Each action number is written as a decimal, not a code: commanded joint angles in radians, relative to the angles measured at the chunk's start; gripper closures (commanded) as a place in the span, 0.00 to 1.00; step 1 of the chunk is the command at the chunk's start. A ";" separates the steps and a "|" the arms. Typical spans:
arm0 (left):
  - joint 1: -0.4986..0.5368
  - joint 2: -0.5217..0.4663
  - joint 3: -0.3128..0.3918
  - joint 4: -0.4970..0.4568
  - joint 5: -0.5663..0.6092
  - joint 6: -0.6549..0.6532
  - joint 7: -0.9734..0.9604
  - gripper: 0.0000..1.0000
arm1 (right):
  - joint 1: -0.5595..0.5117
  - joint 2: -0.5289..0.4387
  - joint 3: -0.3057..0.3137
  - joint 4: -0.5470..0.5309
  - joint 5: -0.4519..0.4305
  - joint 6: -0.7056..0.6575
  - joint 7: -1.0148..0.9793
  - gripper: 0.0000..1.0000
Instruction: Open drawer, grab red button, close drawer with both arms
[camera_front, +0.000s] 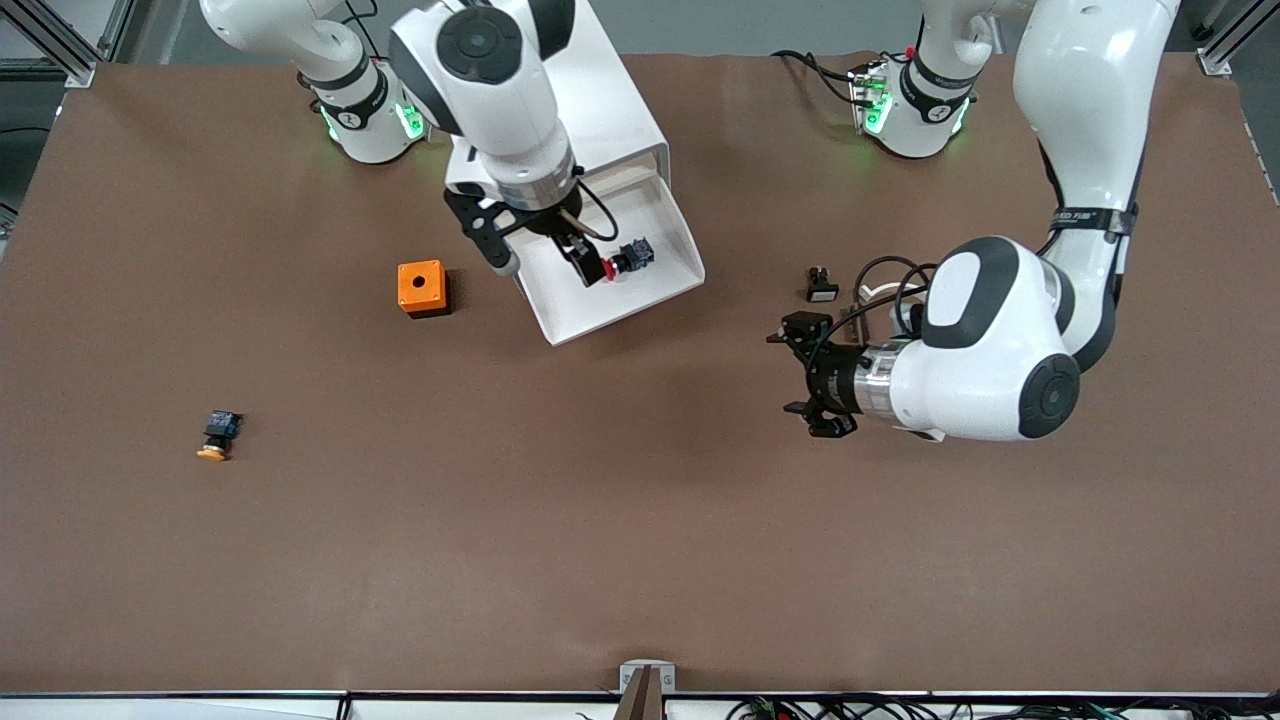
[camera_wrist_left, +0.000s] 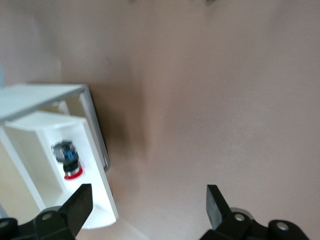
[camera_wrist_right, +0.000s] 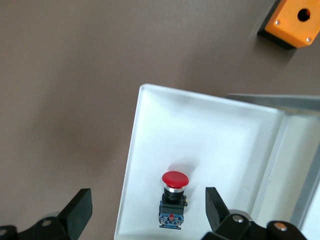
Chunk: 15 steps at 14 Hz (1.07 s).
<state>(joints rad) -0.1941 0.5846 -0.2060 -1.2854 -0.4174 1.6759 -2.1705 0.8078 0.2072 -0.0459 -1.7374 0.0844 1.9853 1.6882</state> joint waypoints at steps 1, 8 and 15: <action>0.001 -0.039 -0.007 -0.017 0.086 -0.024 0.078 0.00 | 0.040 0.040 -0.014 0.007 0.009 0.006 0.044 0.00; -0.001 -0.083 -0.012 -0.017 0.233 -0.024 0.433 0.00 | 0.131 0.161 -0.015 0.041 -0.011 0.009 0.146 0.00; -0.037 -0.080 -0.016 -0.020 0.307 -0.010 0.788 0.00 | 0.154 0.190 -0.014 0.048 -0.014 0.018 0.182 0.00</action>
<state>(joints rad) -0.2147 0.5231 -0.2167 -1.2876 -0.1431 1.6610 -1.4354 0.9482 0.3799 -0.0489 -1.7126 0.0792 2.0037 1.8438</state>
